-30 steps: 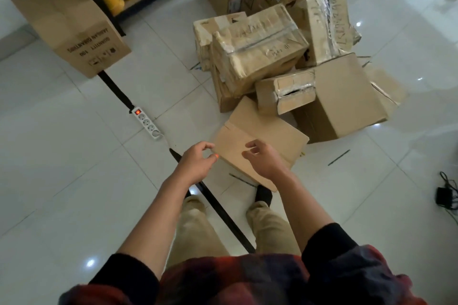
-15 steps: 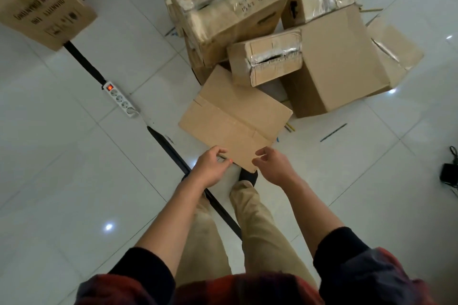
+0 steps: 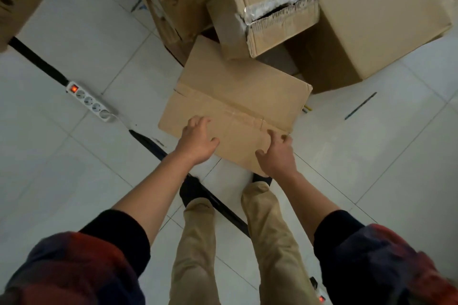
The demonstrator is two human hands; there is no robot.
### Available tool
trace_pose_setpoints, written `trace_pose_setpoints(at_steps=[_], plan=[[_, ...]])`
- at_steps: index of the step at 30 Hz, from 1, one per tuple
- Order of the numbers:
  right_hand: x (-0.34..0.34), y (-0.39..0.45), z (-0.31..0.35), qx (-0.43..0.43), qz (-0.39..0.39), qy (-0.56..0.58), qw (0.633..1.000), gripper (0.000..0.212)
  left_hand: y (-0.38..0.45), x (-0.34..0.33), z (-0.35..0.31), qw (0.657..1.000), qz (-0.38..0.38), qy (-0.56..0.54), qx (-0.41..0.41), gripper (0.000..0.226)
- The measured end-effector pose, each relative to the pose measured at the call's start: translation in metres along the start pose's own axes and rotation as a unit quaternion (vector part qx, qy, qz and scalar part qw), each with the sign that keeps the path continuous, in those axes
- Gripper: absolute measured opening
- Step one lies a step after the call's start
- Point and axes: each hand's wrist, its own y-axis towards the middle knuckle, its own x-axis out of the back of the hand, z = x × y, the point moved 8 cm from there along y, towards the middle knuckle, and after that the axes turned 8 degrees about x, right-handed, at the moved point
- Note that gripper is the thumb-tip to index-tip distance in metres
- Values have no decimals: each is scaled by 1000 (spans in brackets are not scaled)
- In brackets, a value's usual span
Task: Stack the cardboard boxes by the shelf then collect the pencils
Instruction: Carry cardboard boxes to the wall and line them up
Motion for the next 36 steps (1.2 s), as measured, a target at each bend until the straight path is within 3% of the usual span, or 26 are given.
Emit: trace_pose_setpoints(at_steps=[3, 8, 16, 20, 25, 31, 36], plan=[[-5, 16, -20, -42, -14, -11, 999, 80, 29, 5, 12, 998, -32, 43, 27, 73], [-29, 28, -27, -54, 45, -49, 996, 90, 61, 22, 36, 991, -34, 92, 86, 85], [-33, 37, -18, -93, -29, -28, 995, 88, 90, 39, 46, 990, -57, 78, 102, 96], [-36, 33, -20, -91, -38, -46, 994, 96, 98, 29, 63, 990, -28, 61, 126, 106], [-32, 28, -23, -91, -57, -14, 994, 97, 93, 35, 70, 992, -56, 22, 110, 96], [-53, -4, -9, -95, -73, 31, 992, 97, 72, 57, 84, 981, -135, 54, 129, 89], [-105, -32, -4, -111, 23, 105, 988, 103, 68, 42, 118, 984, -10, 105, 142, 98]])
